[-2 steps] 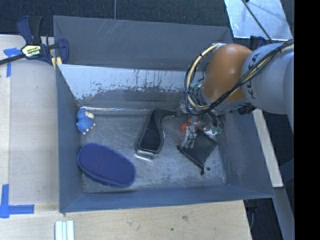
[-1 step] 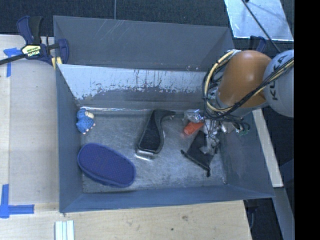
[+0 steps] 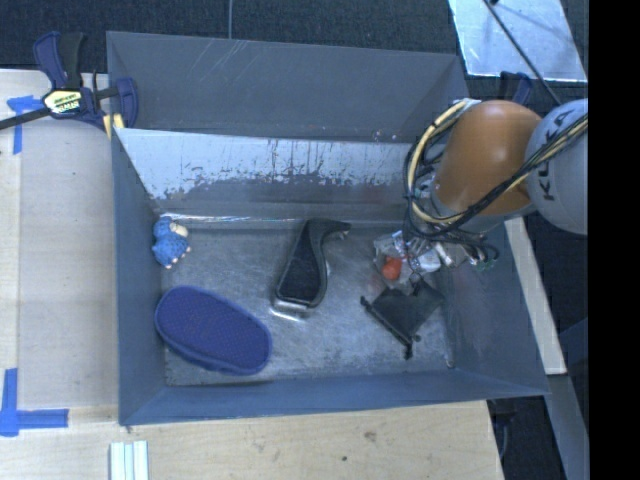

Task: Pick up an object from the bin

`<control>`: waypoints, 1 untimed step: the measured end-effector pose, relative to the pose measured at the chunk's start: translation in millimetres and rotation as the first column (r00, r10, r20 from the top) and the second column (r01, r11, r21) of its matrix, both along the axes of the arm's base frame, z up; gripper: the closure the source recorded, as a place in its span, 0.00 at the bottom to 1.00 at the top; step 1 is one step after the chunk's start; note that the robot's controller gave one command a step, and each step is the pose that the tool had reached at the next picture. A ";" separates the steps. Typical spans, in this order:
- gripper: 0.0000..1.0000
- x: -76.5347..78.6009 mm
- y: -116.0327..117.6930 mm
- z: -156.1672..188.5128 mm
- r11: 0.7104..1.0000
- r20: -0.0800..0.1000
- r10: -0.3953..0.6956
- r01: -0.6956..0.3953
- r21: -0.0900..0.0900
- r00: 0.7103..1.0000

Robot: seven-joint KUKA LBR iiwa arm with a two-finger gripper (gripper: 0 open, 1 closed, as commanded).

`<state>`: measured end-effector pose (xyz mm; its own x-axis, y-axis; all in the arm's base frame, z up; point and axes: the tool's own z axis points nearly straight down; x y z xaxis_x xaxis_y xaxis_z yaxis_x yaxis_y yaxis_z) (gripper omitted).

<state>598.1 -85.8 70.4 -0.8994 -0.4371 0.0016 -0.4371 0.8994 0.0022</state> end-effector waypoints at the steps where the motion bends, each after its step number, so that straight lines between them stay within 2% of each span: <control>1: 1.00 24.6 -3.5 160.8 0.999 0.016 -0.032 0.032 -0.002 0.999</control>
Offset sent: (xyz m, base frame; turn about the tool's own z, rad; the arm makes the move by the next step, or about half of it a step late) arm 0.0217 -0.0032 0.1546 0.0329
